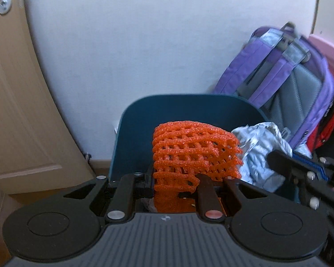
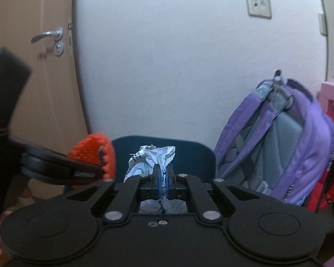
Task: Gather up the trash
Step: 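Lift the orange mesh sleeve with left while right carries the white wrapper to the wastebasket, then open both tools over the wastebasket, dropping the mesh sleeve and wrapper inside, then move both tools back down to the trash pile on the floor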
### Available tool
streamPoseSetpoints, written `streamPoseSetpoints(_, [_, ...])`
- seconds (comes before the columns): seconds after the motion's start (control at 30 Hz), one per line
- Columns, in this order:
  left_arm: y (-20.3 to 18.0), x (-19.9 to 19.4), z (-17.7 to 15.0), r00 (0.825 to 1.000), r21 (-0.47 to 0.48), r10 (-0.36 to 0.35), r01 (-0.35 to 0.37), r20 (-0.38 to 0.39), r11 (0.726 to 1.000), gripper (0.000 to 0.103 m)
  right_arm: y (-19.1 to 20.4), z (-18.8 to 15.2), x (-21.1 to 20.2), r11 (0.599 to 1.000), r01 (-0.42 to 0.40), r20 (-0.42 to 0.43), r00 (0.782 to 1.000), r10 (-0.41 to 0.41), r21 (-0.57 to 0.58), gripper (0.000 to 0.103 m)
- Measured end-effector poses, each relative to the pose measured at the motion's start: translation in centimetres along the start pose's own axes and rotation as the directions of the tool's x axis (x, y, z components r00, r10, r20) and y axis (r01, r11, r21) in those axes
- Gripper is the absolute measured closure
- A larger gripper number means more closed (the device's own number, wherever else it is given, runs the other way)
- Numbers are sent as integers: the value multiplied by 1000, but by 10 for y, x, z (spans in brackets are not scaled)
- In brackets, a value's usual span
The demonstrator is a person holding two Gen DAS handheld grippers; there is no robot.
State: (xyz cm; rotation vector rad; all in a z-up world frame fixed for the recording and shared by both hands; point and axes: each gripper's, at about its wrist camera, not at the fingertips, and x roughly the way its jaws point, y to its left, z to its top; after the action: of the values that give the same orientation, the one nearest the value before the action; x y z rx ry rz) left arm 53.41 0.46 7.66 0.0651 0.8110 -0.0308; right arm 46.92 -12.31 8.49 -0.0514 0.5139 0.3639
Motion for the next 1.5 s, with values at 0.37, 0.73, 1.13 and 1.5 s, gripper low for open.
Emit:
streamPoseSetpoints(0.37, [3, 52, 1, 989, 17, 3, -1, -146, 1000, 87, 15, -17, 37, 997, -41, -85, 996, 36, -58, 91])
streamPoseSetpoints(0.73, [-2, 56, 0, 984, 20, -22, 26, -174, 999, 67, 10, -22, 41, 999, -23, -126, 992, 17, -41, 61])
streamPoseSetpoints(1.13, [-1, -12, 4, 997, 8, -49, 50, -63, 999, 40, 6, -14, -10, 1000, 7, -88, 996, -8, -10, 52])
streamPoseSetpoints(1.5, [10, -103, -20, 998, 16, -52, 51, 23, 999, 40, 24, -8, -87, 1000, -2, -23, 1000, 2, -1, 40])
